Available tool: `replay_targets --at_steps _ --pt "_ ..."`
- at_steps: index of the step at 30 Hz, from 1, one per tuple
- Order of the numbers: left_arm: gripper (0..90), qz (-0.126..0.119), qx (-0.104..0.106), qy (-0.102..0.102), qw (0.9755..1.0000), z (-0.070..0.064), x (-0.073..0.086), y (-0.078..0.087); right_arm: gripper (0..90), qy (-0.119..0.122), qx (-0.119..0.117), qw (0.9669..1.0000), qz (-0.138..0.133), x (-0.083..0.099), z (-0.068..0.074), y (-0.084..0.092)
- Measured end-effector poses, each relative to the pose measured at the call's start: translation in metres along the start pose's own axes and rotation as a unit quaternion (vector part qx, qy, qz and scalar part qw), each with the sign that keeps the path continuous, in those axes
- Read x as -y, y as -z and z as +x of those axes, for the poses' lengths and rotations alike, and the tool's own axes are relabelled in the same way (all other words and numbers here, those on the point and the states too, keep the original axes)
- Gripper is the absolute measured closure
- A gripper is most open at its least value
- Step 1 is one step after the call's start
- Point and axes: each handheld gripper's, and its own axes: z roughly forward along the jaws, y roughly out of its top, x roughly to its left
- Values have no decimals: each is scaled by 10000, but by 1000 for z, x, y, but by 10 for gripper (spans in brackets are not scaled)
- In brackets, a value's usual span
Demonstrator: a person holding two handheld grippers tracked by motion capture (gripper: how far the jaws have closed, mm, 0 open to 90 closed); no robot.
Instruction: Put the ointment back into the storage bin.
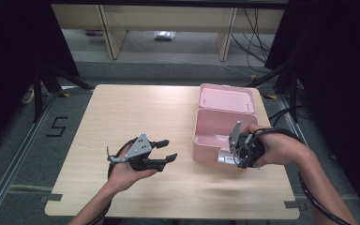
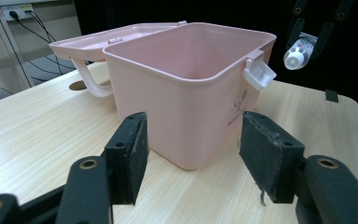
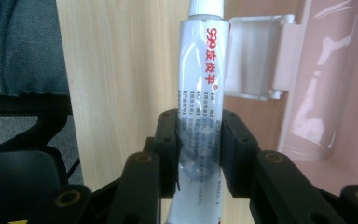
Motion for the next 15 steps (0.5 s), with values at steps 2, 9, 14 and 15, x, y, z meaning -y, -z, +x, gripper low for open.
replay_targets --at_steps 2,9,14,15 --pt "414 -1 -12 2 10000 0 0 0 716 52 20 10000 -21 -1 -1 1" --pt "414 9 7 -11 10000 0 0 0 716 -83 70 9999 -2 -2 -3 6" --pt "413 -41 43 -14 10000 0 0 -1 716 -94 79 9999 15 -3 -4 9" --pt "414 -32 29 -10 10000 0 0 -1 716 -25 52 10000 -15 -3 -6 9"
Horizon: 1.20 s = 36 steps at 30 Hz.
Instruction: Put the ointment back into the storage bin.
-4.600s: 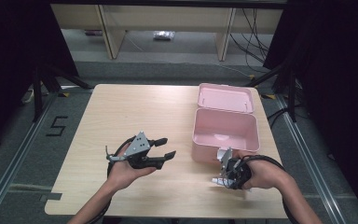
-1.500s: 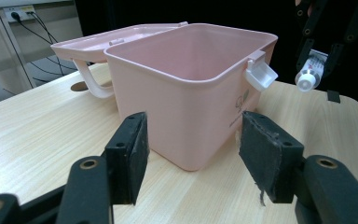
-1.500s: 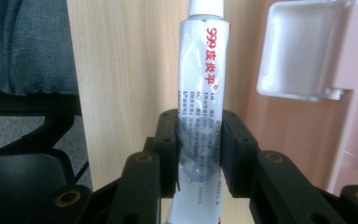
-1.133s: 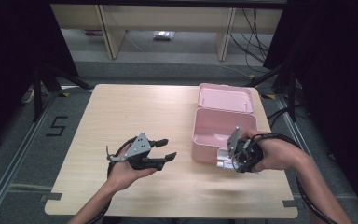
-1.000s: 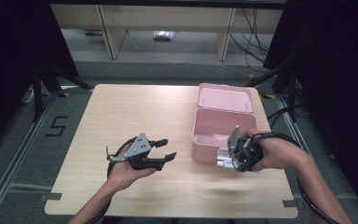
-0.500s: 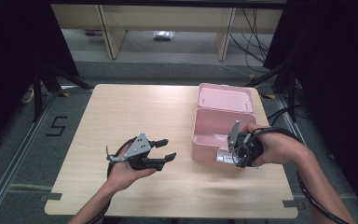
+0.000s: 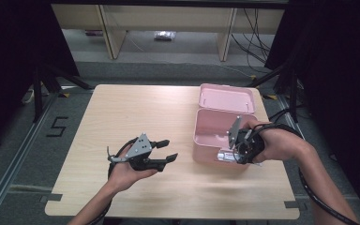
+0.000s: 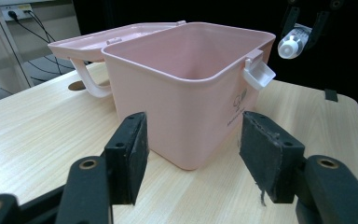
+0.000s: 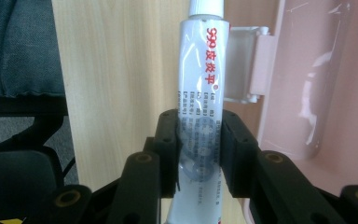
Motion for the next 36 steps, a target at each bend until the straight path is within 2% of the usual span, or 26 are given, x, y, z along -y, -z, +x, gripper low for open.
replay_targets --at_steps 2,3,4,5,7,9,10,12,14,16,18,19,21,23,25,27,29,31,34,35,36 --pt "414 48 -20 -11 10000 0 0 1 716 27 38 10000 -31 -1 -1 1" --pt "413 56 -22 -18 10000 0 0 1 716 -62 20 10000 27 0 -1 2" --pt "413 53 -20 -16 10000 0 0 1 716 119 38 9999 -15 -1 -3 2" --pt "413 50 -21 -11 10000 0 0 1 716 158 39 9998 -77 -1 -5 3" --pt "413 52 -22 -13 10000 0 -1 1 716 -58 50 10000 14 -1 -4 4" --pt "413 57 -16 -22 10000 0 -1 1 716 -36 56 10000 -48 -1 -6 4" --pt "413 59 -16 -22 10000 0 -1 1 716 110 16 9999 -35 -1 -9 4" --pt "413 53 -26 -14 10000 0 -1 1 716 15 82 10000 -34 -1 -9 5" --pt "413 46 -26 -3 10000 0 0 1 716 74 69 9999 -4 -2 -11 7" --pt "413 48 -22 -3 10000 0 0 1 716 -55 44 10000 -2 -2 -12 8" --pt "413 48 -20 -5 10000 0 0 1 716 144 67 9998 -79 -3 -16 8" --pt "413 50 -23 -5 10000 0 0 1 716 62 61 10000 -25 -3 -15 9" --pt "413 55 -32 -7 10000 0 0 2 716 156 69 9999 -9 -3 -18 9" --pt "413 53 -41 6 10000 1 0 2 716 -83 82 9999 33 -3 -17 10" --pt "413 59 -45 -22 10000 1 0 2 716 37 117 9999 -48 -3 -20 10" --pt "413 6 -20 31 10000 1 1 1 716 -134 80 9999 57 -3 -19 11" --pt "413 63 -51 13 10000 1 1 2 716 154 96 9998 -22 -4 -25 10" --pt "413 68 -48 7 10000 1 1 2 716 -65 116 9999 7 -3 -23 11" --pt "413 72 -55 1 10000 1 1 2 716 77 90 9999 -18 -4 -28 11" --pt "413 74 -56 -1 10000 1 2 2 716 135 168 9998 -24 -4 -29 11" --pt "413 70 -59 13 10000 1 2 2 716 -155 106 9998 81 -3 -27 12"
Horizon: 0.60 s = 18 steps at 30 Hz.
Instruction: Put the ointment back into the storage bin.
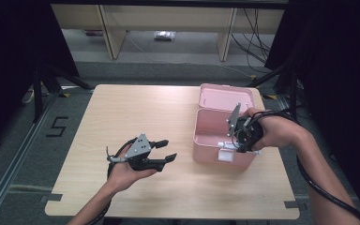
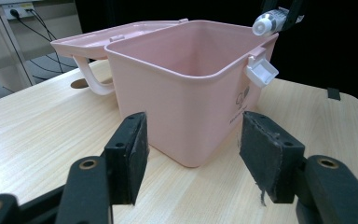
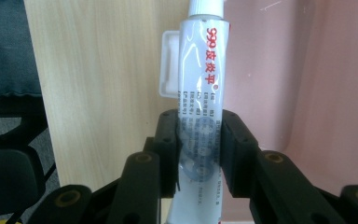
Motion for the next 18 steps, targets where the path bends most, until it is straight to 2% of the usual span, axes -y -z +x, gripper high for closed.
replay_targets --at_steps 1,2,3,4,6,8,9,10,11,12,14,15,16,17,18 --pt "413 -5 6 -9 10000 0 0 0 716 11 -7 10000 3 0 -1 0" --pt "413 -3 1 14 10000 0 0 0 716 276 5 9996 -113 0 -5 -2" --pt "413 3 4 7 10000 0 1 0 716 45 7 10000 -5 0 -3 0" --pt "413 4 6 10 10000 0 1 0 716 49 27 10000 -4 0 -3 -1" --pt "413 6 7 16 10000 0 1 0 716 302 -11 9995 -71 -1 -8 -1" --pt "413 4 6 9 10000 0 1 0 716 99 2 9999 -63 -1 -7 -1" --pt "413 -2 4 13 10000 0 1 0 716 262 -2 9996 -67 -2 -10 -2" --pt "413 -7 -1 24 10000 0 1 0 716 201 14 9998 -23 -2 -10 -2" --pt "413 -11 -2 28 10000 0 1 0 716 259 9 9996 -64 -2 -11 -2" --pt "413 -7 -1 23 10000 0 1 0 716 34 28 10000 -14 -1 -10 -2" --pt "413 -2 -1 25 10000 1 2 1 716 385 41 9992 -137 -2 -15 -3" --pt "413 4 -1 18 10000 1 2 1 716 280 64 9995 -86 -2 -14 -3" --pt "413 8 -3 12 10000 1 2 1 716 345 108 9993 -114 -1 -16 -4" --pt "413 7 0 12 10000 1 2 1 716 260 100 9996 -106 -1 -16 -4" --pt "413 7 4 15 10000 1 2 1 716 4 76 10000 -22 -1 -13 -3"
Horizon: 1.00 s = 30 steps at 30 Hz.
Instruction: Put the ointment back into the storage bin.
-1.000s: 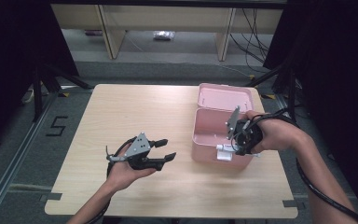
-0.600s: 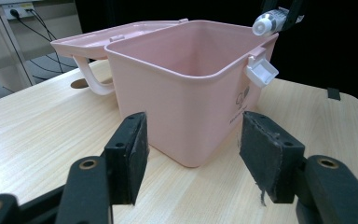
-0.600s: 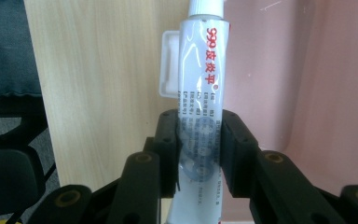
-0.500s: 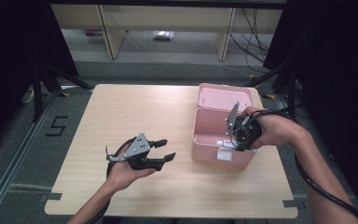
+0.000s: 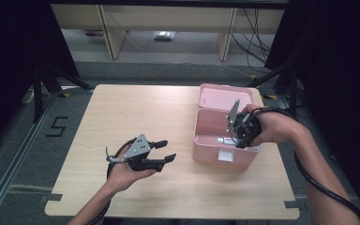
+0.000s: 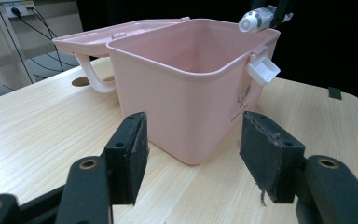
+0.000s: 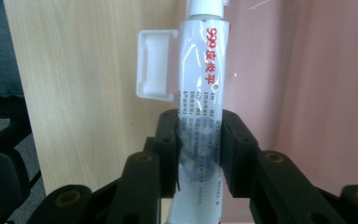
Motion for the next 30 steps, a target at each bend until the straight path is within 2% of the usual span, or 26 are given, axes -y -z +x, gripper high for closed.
replay_targets --at_steps 1,2,3,8,10,12,13,15,17,18,21,22,25,26,27,28,29,30 --pt "413 3 3 -2 10000 0 0 0 715 -9 -5 10000 17 0 -1 0" --pt "413 9 3 -5 10000 0 0 0 716 186 -3 9998 -18 -1 -3 -1" --pt "413 16 2 -8 10000 0 0 0 716 189 -14 9998 -63 -1 -4 -2" --pt "413 8 4 -2 10000 0 0 0 716 27 -20 10000 -43 -2 -4 -4" --pt "412 7 4 7 10000 0 1 0 715 125 13 9999 -51 -2 -6 -4" --pt "412 -54 46 41 10000 0 2 -1 716 24 -23 10000 24 -2 -6 -4" --pt "412 7 4 35 10000 -1 1 -1 716 151 -46 9999 -29 -2 -8 -5" --pt "412 -72 53 47 9999 -1 2 -2 716 41 -49 10000 -60 -3 -7 -5" --pt "412 -11 13 3 10000 -1 1 -1 715 23 -56 10000 36 -3 -8 -6" --pt "412 -8 15 -2 10000 -1 1 0 716 283 -15 9996 -48 -3 -12 -7" --pt "412 -7 7 26 10000 -1 1 0 716 129 -95 9999 0 -4 -12 -9" --pt "412 -12 6 29 10000 -1 1 0 716 210 -64 9998 -37 -4 -13 -9" --pt "412 -5 5 28 10000 0 2 0 716 -131 -93 9998 126 -3 -11 -10" --pt "412 -3 7 28 10000 0 2 0 716 106 -70 9999 34 -3 -14 -12" --pt "412 -9 5 33 10000 -1 2 0 715 -99 -94 9999 68 -3 -12 -12" --pt "412 -34 18 43 10000 -1 2 -1 716 -99 -73 9998 125 -3 -12 -12" --pt "412 -65 51 46 10000 0 3 -1 716 29 -73 9999 104 -3 -15 -13" --pt "412 -28 20 43 10000 -1 3 -1 715 55 -78 9999 67 -3 -15 -14"
